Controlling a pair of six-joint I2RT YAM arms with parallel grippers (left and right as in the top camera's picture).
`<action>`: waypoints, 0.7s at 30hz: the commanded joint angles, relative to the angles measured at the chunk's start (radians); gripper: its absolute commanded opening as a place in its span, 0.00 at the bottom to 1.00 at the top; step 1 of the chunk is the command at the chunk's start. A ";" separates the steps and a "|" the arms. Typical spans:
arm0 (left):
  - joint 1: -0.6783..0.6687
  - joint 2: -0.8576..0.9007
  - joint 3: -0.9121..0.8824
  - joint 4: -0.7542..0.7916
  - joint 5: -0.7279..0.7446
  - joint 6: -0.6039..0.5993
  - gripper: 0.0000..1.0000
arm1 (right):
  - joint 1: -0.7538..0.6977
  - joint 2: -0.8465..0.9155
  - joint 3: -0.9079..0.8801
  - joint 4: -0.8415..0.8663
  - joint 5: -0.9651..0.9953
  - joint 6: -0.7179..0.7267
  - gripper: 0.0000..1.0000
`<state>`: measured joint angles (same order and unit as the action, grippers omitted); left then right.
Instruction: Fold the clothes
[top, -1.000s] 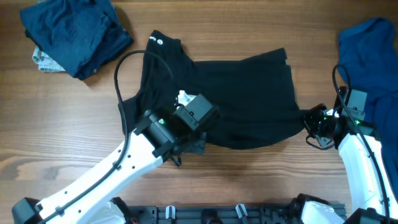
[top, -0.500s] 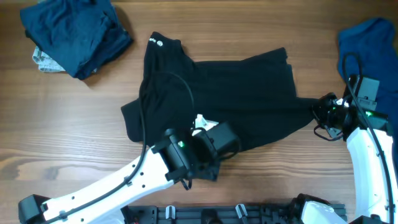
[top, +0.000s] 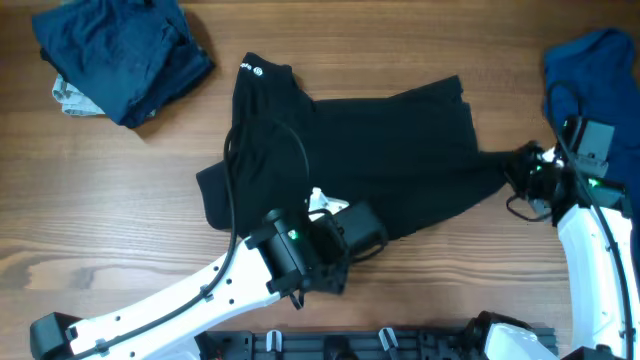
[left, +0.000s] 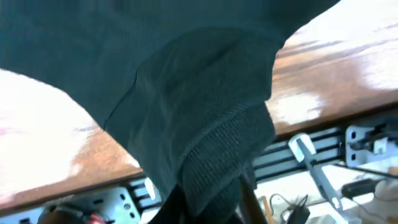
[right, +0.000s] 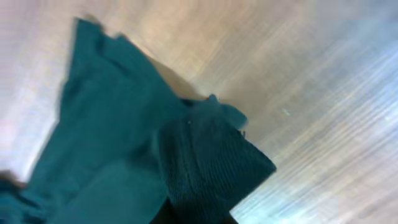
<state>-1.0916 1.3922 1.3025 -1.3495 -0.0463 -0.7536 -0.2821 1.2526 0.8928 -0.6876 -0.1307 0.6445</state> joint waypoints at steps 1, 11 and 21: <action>-0.003 0.008 0.013 0.008 -0.034 -0.013 0.07 | 0.004 -0.009 0.024 0.027 -0.045 0.015 0.06; -0.003 0.014 -0.106 0.018 -0.215 -0.074 0.04 | 0.004 0.037 0.023 0.023 -0.022 0.115 0.04; 0.064 0.014 -0.106 0.150 -0.423 -0.069 0.04 | 0.004 0.051 0.023 0.138 -0.080 0.126 0.15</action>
<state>-1.0718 1.4044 1.1988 -1.2053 -0.3759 -0.8066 -0.2821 1.2839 0.8928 -0.5545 -0.1921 0.7532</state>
